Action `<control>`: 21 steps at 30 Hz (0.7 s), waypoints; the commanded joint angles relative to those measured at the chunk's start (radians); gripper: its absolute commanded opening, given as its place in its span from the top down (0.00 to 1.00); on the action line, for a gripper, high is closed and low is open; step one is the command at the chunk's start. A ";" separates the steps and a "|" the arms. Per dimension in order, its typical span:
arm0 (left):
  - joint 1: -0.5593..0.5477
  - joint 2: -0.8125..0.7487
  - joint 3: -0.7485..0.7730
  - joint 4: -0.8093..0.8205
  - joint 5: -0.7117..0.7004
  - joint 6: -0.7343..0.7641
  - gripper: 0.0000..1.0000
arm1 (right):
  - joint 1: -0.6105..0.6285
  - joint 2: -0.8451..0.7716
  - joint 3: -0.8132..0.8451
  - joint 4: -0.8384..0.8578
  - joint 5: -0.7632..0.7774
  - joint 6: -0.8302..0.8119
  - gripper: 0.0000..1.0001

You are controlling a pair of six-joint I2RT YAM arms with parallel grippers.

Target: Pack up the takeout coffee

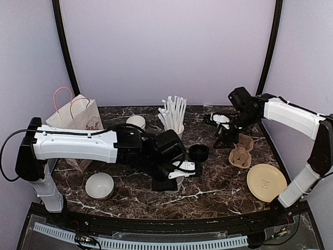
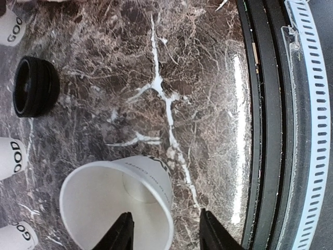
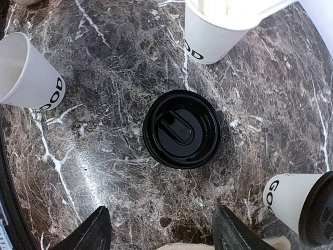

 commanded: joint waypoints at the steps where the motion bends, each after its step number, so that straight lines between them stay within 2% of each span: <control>1: -0.007 -0.169 -0.002 0.026 0.012 -0.004 0.48 | 0.021 0.001 0.035 -0.090 -0.036 -0.197 0.36; 6: 0.015 -0.278 -0.051 0.114 -0.005 -0.039 0.38 | 0.051 0.080 0.087 -0.121 0.039 -0.268 0.40; 16: 0.157 -0.328 -0.123 0.211 -0.001 -0.140 0.36 | 0.080 0.216 0.178 -0.065 0.075 -0.272 0.43; 21: 0.230 -0.327 -0.155 0.237 -0.016 -0.179 0.34 | 0.089 0.245 0.167 -0.039 0.080 -0.276 0.44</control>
